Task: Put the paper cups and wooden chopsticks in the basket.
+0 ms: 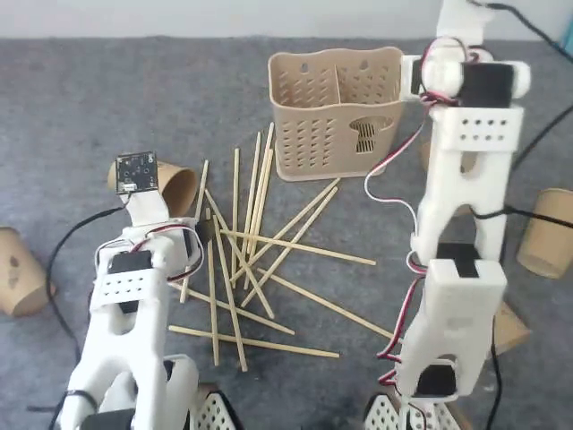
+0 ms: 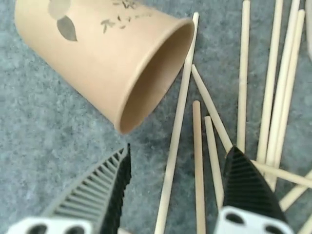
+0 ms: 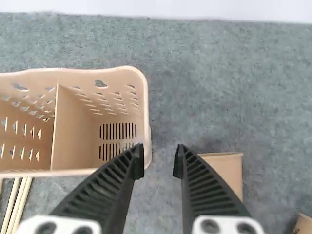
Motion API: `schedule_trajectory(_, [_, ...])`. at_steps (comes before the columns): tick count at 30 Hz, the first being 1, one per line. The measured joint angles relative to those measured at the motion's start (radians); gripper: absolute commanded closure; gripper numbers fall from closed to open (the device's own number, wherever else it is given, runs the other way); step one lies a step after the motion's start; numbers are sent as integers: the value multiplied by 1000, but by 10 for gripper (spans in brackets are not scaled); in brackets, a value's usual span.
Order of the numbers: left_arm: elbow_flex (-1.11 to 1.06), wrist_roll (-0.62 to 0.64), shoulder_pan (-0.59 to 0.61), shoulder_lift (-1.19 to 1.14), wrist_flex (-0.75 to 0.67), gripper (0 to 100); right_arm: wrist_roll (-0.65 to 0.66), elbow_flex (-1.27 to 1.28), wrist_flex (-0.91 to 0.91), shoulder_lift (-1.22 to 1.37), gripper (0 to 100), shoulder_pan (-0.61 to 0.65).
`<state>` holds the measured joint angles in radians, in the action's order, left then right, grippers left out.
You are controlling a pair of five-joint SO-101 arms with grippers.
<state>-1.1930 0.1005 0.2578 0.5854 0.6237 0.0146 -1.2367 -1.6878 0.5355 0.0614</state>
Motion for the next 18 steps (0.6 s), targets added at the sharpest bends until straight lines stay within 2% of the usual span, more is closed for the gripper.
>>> schedule_trajectory(5, [0,0,0,0,-5,706,-31,-32,0,26,875,8])
schedule_trajectory(10, [0,0,0,-2,-5,706,-31,-34,11,68,875,66])
schedule_trajectory(18, [0,0,0,-5,-5,706,-40,-34,66,190,879,48])
